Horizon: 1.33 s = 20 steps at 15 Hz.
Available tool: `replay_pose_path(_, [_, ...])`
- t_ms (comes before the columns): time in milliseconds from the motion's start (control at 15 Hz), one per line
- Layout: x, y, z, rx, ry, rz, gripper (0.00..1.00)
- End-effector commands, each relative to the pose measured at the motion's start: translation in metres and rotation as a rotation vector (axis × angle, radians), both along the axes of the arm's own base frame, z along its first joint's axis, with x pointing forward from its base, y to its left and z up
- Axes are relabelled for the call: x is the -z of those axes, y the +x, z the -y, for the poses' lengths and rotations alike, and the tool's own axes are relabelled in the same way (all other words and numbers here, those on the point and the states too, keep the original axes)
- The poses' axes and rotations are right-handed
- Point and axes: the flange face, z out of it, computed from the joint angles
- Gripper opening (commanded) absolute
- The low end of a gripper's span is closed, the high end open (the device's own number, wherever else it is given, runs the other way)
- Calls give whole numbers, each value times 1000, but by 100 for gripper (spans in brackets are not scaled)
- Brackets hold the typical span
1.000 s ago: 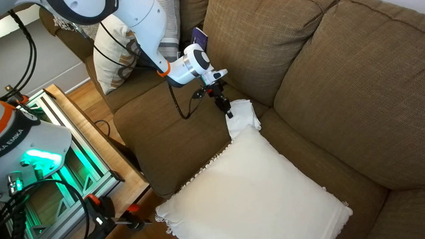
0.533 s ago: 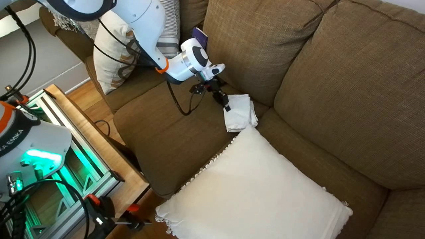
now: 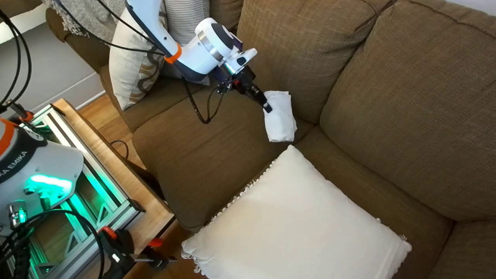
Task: Put the tissue on top of the pillow
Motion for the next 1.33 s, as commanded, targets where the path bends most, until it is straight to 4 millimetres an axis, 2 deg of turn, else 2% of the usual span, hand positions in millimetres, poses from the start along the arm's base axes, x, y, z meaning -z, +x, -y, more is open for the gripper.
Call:
replay_pose_path(0, [-58, -45, 25, 148, -104, 92, 4])
replay_pose_path(267, [-112, -91, 66, 350, -208, 176, 4])
replay_pose_path(400, [-136, -119, 93, 461, -275, 187, 4])
replay_pose_path(600, [-165, -165, 143, 636, -367, 180, 4])
replay_pose_path(800, [-192, -215, 203, 817, -460, 146, 4])
replay_pose_path(933, [-203, -248, 255, 943, -518, 108, 4])
replay_pose_path(1067, [-199, -261, 291, 1056, -576, 70, 4])
replay_pose_path(1133, [-196, -263, 305, 1078, -584, 59, 4])
replay_pose_path(1267, [-169, -248, 318, 1047, -560, 59, 4])
